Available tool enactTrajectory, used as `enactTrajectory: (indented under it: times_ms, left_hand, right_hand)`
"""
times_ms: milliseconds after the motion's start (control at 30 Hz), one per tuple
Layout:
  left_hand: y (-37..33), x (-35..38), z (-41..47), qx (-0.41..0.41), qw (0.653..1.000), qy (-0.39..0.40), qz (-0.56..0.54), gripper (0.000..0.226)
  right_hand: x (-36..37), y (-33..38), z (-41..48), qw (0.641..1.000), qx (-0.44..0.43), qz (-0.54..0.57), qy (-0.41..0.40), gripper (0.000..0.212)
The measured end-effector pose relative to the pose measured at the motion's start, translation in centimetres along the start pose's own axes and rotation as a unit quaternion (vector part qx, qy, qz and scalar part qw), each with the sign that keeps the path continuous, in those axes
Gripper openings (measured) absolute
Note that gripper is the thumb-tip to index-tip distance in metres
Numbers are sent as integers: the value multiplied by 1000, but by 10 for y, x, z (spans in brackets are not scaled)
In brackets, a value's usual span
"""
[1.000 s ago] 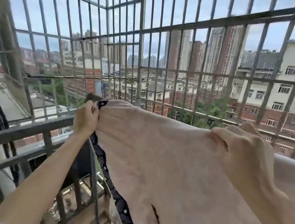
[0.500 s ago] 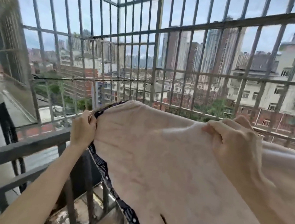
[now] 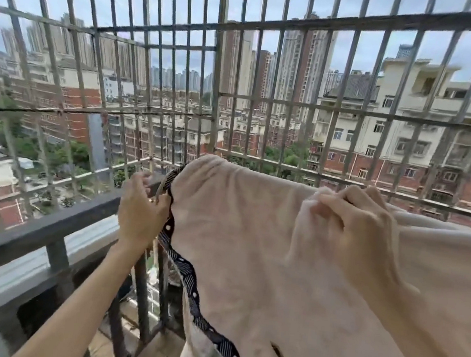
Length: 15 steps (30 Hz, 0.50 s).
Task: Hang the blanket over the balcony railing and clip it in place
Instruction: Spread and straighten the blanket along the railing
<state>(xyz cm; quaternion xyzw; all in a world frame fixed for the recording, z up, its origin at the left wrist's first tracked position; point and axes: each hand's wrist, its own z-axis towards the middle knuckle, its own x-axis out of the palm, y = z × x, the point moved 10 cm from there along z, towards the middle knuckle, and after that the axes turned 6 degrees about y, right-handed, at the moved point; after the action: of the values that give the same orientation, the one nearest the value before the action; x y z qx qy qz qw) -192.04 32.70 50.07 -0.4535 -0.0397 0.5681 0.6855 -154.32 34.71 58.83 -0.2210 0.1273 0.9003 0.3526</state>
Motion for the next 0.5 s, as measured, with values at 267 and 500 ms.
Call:
enactTrajectory:
  times_ms: [267,500]
  left_hand:
    - [-220,9,-57,275,953,27,-125,22]
    - [-337,87,-150,365,898,157,-192,25]
  right_hand:
    - [-13,-21,-31,997,45,65,21,12]
    - [-100,-84,-87,996,80,24,23,21]
